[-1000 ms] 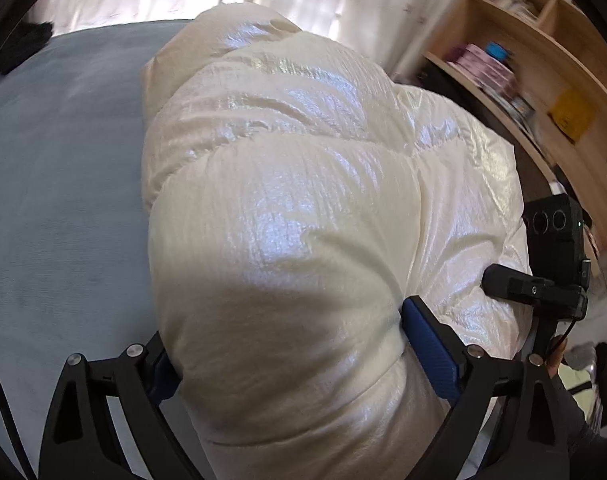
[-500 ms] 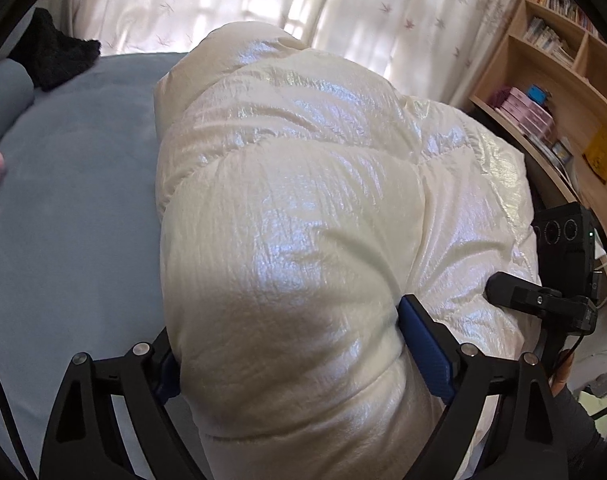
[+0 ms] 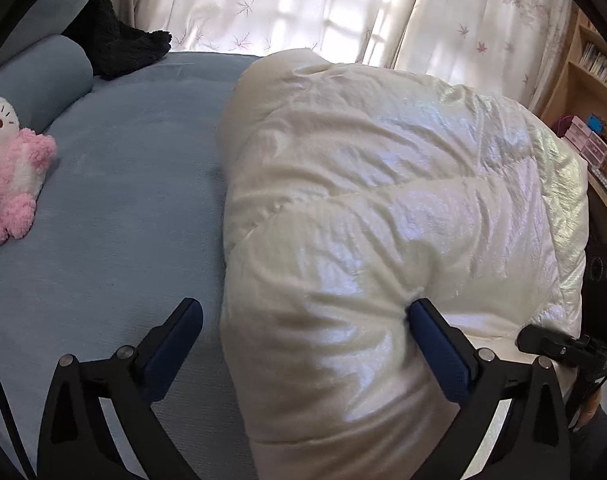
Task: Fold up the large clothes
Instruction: 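Lower the jacket bundle onto the bed and open both grippers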
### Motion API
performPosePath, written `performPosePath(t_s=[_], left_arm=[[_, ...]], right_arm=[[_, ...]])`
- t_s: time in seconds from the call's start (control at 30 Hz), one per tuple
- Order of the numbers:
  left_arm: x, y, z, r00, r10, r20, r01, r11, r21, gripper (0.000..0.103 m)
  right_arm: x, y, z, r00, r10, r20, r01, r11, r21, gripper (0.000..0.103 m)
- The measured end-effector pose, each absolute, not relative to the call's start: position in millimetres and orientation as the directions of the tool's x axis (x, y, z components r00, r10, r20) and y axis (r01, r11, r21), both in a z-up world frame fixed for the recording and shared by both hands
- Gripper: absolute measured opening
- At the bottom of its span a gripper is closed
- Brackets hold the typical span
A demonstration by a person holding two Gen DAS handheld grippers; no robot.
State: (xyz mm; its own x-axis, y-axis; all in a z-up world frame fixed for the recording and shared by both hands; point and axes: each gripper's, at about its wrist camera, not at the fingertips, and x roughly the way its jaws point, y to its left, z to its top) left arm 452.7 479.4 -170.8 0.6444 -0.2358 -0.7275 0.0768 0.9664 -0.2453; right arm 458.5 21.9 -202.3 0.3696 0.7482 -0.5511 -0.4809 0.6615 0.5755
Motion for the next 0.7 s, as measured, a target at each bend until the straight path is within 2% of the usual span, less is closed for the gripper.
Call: performPosePath(t_s=[0.17,0.3,0.37,0.47,0.5,0.57,0.7], left_arm=[[457,438,-149,0.662,-0.153,-0.734,0.06,0.987,-0.152,0.103],[448,414,-117,0.698,-0.094,-0.71,0.046,0.995,-0.086,0.103],[448,405,-101,0.71,-0.095,-0.698,0.041,0.995,-0.093,0.103],[449,386,-81,0.729,-0.101,-0.677,0.04,0.994,-0.105,0.103],[452,378,-75,0.735,-0.088,-0.672,0.036,0.995,-0.091,0.103],[451,370,-68,0.746,-0.069,-0.662,0.029,0.997,-0.072,0.103],[463,354,-76,0.74,-0.023,-0.672,-0.01,0.999,-0.045,0.103]], right_arm=[[445,23,-181,0.368,0.708,-0.602,-0.461,0.702,0.543,0.092],[425,9,-144,0.424,0.626,-0.655,-0.447,0.773,0.449,0.092],[413,2,-119,0.486,0.582,-0.652,-0.445,0.807,0.388,0.092],[405,0,-85,0.619,0.502,-0.603,-0.411,0.862,0.296,0.092],[401,-1,-72,0.67,0.488,-0.56,-0.394,0.873,0.288,0.092],[401,-4,-62,0.696,0.508,-0.508,-0.408,0.861,0.303,0.092],[420,22,-52,0.722,0.505,-0.472,-0.419,0.863,0.282,0.09]])
